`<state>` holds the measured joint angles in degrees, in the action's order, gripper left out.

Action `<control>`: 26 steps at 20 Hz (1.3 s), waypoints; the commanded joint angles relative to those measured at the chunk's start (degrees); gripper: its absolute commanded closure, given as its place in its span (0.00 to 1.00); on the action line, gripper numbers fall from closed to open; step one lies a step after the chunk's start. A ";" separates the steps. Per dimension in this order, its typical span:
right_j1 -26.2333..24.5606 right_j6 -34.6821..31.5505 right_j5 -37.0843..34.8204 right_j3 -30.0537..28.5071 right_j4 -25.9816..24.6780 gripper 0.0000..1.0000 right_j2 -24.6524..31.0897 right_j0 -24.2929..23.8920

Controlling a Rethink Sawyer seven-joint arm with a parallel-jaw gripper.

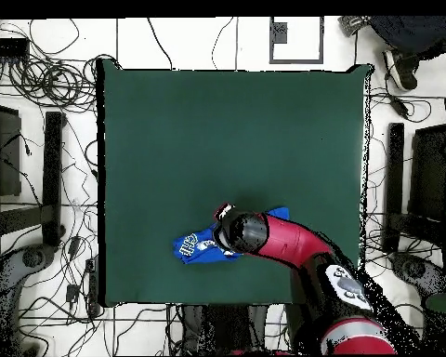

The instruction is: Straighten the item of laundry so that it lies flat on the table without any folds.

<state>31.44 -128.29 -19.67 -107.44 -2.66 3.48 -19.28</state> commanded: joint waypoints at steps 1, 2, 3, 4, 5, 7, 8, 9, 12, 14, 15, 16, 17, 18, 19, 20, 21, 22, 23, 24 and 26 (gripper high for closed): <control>-2.32 -3.14 -3.75 3.17 0.09 0.00 1.67 1.25; -2.61 -3.11 -3.47 3.37 -0.02 0.00 1.60 1.32; -2.73 -3.13 -3.32 3.36 0.00 0.00 1.66 1.27; -3.50 -3.22 -2.60 3.76 -0.03 0.00 1.72 1.33; -3.92 -3.28 -2.29 4.08 -0.08 0.00 1.63 1.45; -4.64 -3.38 -1.73 4.43 -0.05 0.00 1.70 1.49; -4.91 -3.44 -1.42 4.58 -0.08 0.00 1.70 1.54; -5.29 -3.51 -1.12 4.82 -0.10 0.00 1.65 1.60; -6.65 -3.98 -0.03 5.68 -0.15 0.00 1.16 1.94; -7.27 -4.23 0.09 6.08 0.01 0.00 1.01 1.97; -7.69 -4.16 0.24 6.39 -0.04 0.00 1.00 1.88; -7.67 -4.20 0.56 6.26 -0.17 0.00 0.93 1.93; -7.88 -4.27 0.86 6.38 -0.28 0.00 0.76 2.03; -7.75 -4.38 0.94 6.21 -0.29 0.00 0.72 2.10; -7.63 -4.48 1.02 6.04 -0.30 0.00 0.68 2.17; -7.48 -4.50 0.99 6.12 -0.34 0.00 0.55 2.19; -7.54 -4.48 1.06 6.18 -0.36 0.00 0.55 2.15; -7.61 -4.47 1.13 6.24 -0.37 0.00 0.54 2.11; -7.71 -4.52 1.16 6.30 -0.32 0.00 0.54 2.07; -7.51 -4.61 0.91 6.44 -0.29 0.00 0.31 2.23; -7.09 -4.74 0.57 6.29 -0.28 0.00 0.11 2.48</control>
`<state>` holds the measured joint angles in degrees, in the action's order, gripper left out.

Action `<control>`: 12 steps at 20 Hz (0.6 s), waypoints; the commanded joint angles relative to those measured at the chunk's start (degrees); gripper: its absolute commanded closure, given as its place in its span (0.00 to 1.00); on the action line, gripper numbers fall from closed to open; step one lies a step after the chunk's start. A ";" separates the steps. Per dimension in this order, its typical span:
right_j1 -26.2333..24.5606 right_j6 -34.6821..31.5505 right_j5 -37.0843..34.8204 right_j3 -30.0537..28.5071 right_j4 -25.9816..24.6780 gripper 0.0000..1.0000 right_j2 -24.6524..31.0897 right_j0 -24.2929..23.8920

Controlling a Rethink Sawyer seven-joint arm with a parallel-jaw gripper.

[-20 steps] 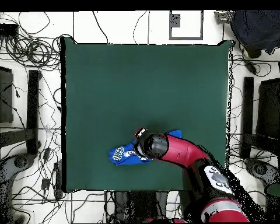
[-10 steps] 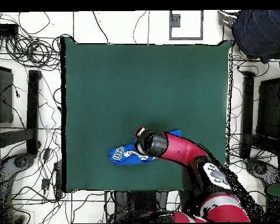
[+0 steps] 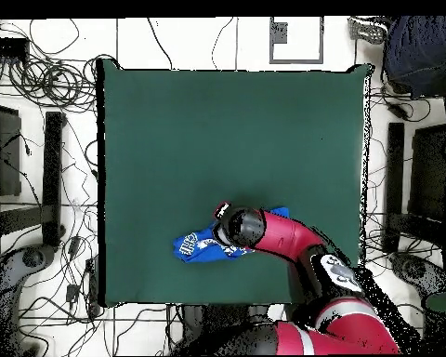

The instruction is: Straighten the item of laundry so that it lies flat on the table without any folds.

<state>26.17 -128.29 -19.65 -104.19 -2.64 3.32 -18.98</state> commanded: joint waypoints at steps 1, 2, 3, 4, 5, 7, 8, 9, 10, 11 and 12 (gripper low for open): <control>-1.68 -4.72 0.44 3.03 -0.35 0.00 0.16 2.23; -1.37 -4.86 0.33 2.79 -0.34 0.00 0.04 2.42; -1.33 -4.87 0.28 2.81 -0.39 0.00 -0.11 2.51; -1.36 -4.98 0.28 2.92 -0.42 0.00 -0.38 2.74; -1.39 -5.09 0.28 3.03 -0.45 0.00 -0.66 2.96; -1.40 -5.42 0.11 3.33 -0.39 0.00 -1.41 3.56; -1.41 -5.65 0.31 3.68 -0.54 0.00 -2.11 4.19; -1.42 -5.83 -0.01 3.73 -0.28 0.00 -2.20 4.23; -1.45 -5.52 -0.49 3.77 0.15 1.00 -2.00 3.99; -1.46 -5.58 -0.48 3.90 0.12 1.00 -2.29 4.22; -1.48 -5.64 -0.48 4.03 0.08 1.00 -2.57 4.46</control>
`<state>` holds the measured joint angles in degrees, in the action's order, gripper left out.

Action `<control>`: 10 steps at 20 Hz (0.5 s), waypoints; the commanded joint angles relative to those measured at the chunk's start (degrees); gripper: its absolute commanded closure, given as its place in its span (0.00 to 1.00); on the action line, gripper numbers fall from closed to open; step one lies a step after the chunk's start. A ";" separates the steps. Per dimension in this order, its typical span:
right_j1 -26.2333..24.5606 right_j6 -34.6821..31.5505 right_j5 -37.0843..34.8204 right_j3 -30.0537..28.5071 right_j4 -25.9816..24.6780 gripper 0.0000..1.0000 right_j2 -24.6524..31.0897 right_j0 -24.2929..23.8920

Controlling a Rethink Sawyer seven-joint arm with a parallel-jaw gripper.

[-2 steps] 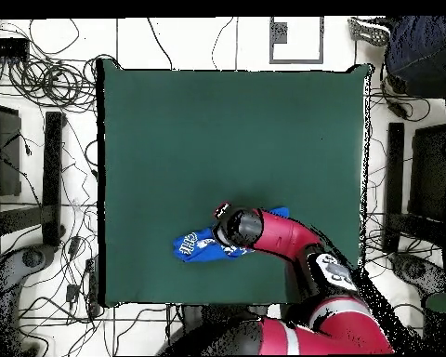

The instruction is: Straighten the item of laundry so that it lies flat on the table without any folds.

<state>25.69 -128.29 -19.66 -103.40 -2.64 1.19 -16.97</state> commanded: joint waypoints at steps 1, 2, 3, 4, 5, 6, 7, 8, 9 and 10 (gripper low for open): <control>-1.02 -5.70 -0.46 3.37 0.05 1.00 -0.73 2.68; -1.04 -5.59 -0.51 3.42 0.10 1.00 -0.75 2.69; -1.06 -5.49 -0.57 3.47 0.16 1.00 -0.78 2.70; -1.07 -5.27 -0.47 3.35 0.27 1.00 -0.56 2.51; -1.17 -5.06 -0.50 3.56 0.31 1.00 -0.54 2.45; -1.18 -5.12 -0.48 3.66 0.31 1.00 -0.70 2.62; -1.19 -5.31 -0.52 3.82 0.33 1.00 -1.01 2.92; -1.11 -5.35 -0.66 3.77 0.37 1.00 -1.04 3.01; -1.06 -5.32 -0.72 3.76 0.41 1.00 -0.94 2.95; -1.05 -5.20 -0.77 3.75 0.41 1.00 -0.79 2.86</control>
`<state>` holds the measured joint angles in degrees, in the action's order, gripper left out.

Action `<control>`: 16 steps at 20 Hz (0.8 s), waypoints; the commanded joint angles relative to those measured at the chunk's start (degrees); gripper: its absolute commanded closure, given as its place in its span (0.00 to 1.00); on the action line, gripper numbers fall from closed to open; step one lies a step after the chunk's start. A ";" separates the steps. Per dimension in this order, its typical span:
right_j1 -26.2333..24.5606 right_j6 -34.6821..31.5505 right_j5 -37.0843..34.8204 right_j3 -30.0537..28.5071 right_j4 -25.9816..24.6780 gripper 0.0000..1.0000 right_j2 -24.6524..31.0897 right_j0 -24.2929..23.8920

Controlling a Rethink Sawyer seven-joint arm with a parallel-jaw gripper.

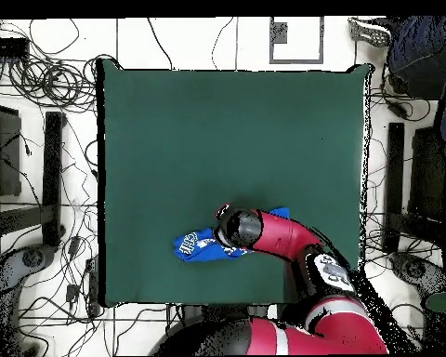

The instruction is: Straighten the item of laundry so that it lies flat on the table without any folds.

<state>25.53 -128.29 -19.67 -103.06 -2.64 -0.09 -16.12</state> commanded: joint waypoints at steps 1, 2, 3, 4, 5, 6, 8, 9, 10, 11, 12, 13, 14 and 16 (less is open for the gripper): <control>-0.92 -5.27 -0.71 3.51 0.40 1.00 0.41 2.11; -0.97 -5.30 -0.60 3.62 0.38 1.00 0.34 2.19; -1.01 -5.35 -0.57 3.72 0.40 1.00 0.29 2.24; -1.04 -5.40 -0.53 3.82 0.42 1.00 0.24 2.30; -0.96 -5.58 -0.21 4.10 0.35 1.00 -0.07 2.63; -0.74 -5.84 -0.39 4.36 0.46 1.00 -0.34 3.09; 0.69 -6.83 -0.91 5.36 0.34 1.00 -2.29 5.68; 1.22 -7.21 -1.62 5.71 0.75 1.00 -2.62 6.25; 1.39 -7.30 -1.79 6.26 1.03 1.00 -2.87 6.54; 1.80 -7.28 -2.62 6.68 1.43 1.00 -2.90 6.72; 2.09 -7.13 -3.71 7.48 1.62 1.00 -3.29 7.16; 2.21 -7.19 -4.86 8.39 2.04 1.00 -3.60 7.58; 2.32 -7.21 -6.04 9.25 2.29 1.00 -4.06 8.08; 2.17 -7.17 -8.00 10.92 2.80 1.00 -4.62 8.66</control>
<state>25.84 -128.29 -20.36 -99.98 -2.65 -4.22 -10.21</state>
